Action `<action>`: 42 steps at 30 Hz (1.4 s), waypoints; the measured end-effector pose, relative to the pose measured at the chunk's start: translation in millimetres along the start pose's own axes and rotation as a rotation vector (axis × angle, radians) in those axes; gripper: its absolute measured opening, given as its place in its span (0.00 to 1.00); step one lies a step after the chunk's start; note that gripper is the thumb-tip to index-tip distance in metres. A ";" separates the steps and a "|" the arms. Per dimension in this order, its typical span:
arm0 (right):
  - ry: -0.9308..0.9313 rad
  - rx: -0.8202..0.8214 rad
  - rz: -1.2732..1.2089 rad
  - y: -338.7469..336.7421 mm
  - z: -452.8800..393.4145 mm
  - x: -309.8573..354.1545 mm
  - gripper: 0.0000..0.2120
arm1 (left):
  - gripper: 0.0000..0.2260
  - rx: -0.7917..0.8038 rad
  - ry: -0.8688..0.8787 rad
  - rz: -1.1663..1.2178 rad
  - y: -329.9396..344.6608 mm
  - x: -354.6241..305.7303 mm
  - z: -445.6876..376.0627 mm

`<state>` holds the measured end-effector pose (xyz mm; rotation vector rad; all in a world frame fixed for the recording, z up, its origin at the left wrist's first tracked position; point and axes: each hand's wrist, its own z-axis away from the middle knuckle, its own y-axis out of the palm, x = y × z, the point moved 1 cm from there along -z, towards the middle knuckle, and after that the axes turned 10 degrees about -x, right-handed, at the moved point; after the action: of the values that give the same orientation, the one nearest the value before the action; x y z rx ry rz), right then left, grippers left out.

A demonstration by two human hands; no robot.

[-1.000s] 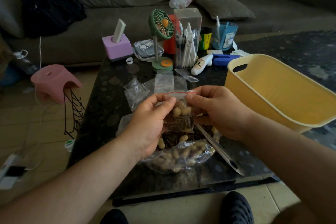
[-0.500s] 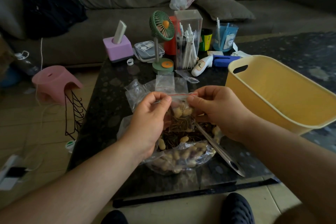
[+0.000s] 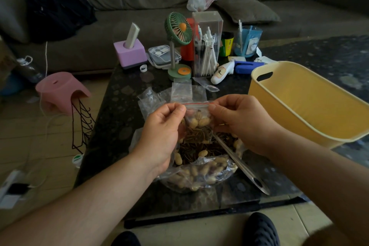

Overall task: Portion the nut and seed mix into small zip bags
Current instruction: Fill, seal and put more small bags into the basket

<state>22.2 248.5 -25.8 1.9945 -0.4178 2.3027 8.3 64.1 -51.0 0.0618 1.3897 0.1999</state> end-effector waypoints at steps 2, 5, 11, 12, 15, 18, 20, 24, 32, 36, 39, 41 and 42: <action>-0.024 -0.027 0.006 -0.1 0.3 0.7 0.06 | 0.07 0.000 -0.005 -0.006 1.0 0.0 0.7; -0.033 -0.040 -0.007 0.7 0.1 1.4 0.06 | 0.08 0.001 -0.034 0.016 2.2 0.0 4.2; 0.010 -0.010 -0.042 0.4 0.3 0.8 0.07 | 0.05 0.027 -0.040 -0.004 2.6 2.4 5.1; 0.014 0.001 -0.043 0.8 0.5 0.3 0.07 | 0.05 0.020 -0.037 -0.011 2.1 2.5 4.4; 0.013 0.037 -0.029 1.5 1.0 -0.6 0.05 | 0.05 0.001 -0.029 -0.015 1.3 2.8 2.4; -0.003 0.063 -0.012 2.5 2.2 0.1 0.04 | 0.06 0.002 -0.024 -0.020 1.2 2.1 2.3; -0.020 0.064 0.001 3.1 3.0 1.2 0.04 | 0.06 0.011 -0.023 -0.025 1.2 2.0 2.4; -0.035 0.061 0.015 3.2 4.2 2.6 0.05 | 0.07 0.018 -0.016 -0.060 0.8 3.6 2.0; -0.079 0.014 0.036 3.7 2.3 2.0 0.04 | 0.07 0.049 -0.006 -0.057 3.6 -0.2 6.6; -0.067 0.032 0.038 2.9 1.8 1.8 0.05 | 0.05 0.073 0.000 -0.056 2.5 -0.7 7.8; -0.063 0.046 0.045 3.8 2.0 1.3 0.05 | 0.05 0.060 0.001 -0.053 1.2 1.0 6.1; -0.053 0.052 0.044 4.1 2.1 1.5 0.05 | 0.05 0.052 0.011 -0.055 1.2 1.7 5.2; -0.048 0.056 0.037 4.2 2.5 1.8 0.05 | 0.05 0.050 0.017 -0.051 1.5 1.8 5.0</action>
<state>23.3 243.6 -24.4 2.0895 -0.4007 2.3173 13.4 66.2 -51.7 0.0660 1.4119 0.1240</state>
